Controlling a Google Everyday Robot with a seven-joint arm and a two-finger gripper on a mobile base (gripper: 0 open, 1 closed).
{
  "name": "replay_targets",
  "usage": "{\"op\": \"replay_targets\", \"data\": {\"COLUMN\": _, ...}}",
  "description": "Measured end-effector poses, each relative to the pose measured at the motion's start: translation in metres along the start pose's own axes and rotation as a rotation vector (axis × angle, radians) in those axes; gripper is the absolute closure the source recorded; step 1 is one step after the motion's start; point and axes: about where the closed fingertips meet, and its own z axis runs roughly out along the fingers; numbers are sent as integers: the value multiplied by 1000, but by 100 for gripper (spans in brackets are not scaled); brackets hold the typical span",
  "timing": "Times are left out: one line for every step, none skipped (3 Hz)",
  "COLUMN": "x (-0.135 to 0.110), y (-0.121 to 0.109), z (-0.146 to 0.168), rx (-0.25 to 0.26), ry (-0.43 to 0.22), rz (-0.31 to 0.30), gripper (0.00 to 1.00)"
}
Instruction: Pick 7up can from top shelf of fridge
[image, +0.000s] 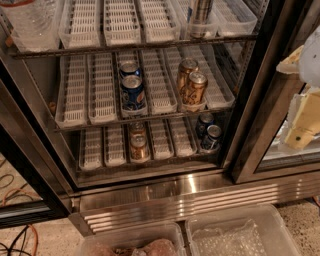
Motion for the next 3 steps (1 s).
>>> {"op": "replay_targets", "data": {"x": 0, "y": 0, "z": 0, "rx": 0, "ry": 0, "rz": 0, "gripper": 0}}
{"op": "replay_targets", "data": {"x": 8, "y": -20, "z": -2, "rx": 45, "ry": -44, "rz": 127, "gripper": 0}}
{"op": "replay_targets", "data": {"x": 25, "y": -57, "z": -12, "rx": 145, "ry": -139, "rz": 331, "gripper": 0}}
